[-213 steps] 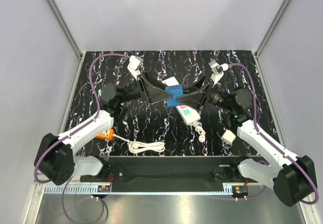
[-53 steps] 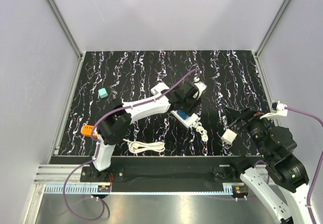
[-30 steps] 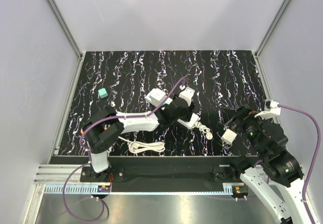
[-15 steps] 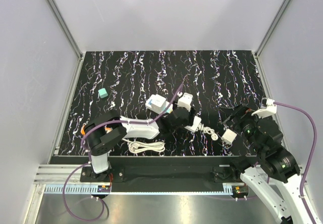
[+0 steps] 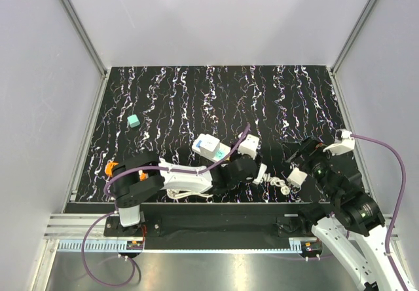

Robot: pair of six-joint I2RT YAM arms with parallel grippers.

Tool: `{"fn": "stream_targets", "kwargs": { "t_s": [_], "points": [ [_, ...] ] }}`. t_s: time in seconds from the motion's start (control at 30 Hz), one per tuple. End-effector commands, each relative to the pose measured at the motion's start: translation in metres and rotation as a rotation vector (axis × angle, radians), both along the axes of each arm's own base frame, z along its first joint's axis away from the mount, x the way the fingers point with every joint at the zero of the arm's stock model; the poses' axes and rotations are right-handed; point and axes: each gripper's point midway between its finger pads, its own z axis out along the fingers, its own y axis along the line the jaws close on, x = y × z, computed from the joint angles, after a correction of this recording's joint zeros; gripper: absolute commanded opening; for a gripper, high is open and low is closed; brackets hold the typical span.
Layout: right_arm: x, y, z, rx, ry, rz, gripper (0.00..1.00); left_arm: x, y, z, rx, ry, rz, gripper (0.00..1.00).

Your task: Insert the plug

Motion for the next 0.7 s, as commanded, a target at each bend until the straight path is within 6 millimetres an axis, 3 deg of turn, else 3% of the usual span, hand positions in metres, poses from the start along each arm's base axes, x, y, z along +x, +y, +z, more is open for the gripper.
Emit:
{"fn": "stream_targets", "kwargs": {
  "t_s": [0.0, 0.1, 0.67],
  "points": [
    [0.005, 0.003, 0.001, 0.027, -0.004, -0.008, 1.00, -0.024, 0.036, -0.044, 0.256, 0.078, -0.046, 0.69],
    [0.005, 0.005, 0.000, 0.026, 0.003, 0.000, 1.00, -0.024, 0.027, -0.027, 0.239, 0.065, -0.080, 0.82],
    [0.005, 0.005, 0.005, 0.021, -0.016, 0.006, 1.00, -0.042, -0.001, 0.014, 0.179, 0.103, -0.234, 0.99]
  ]
}}
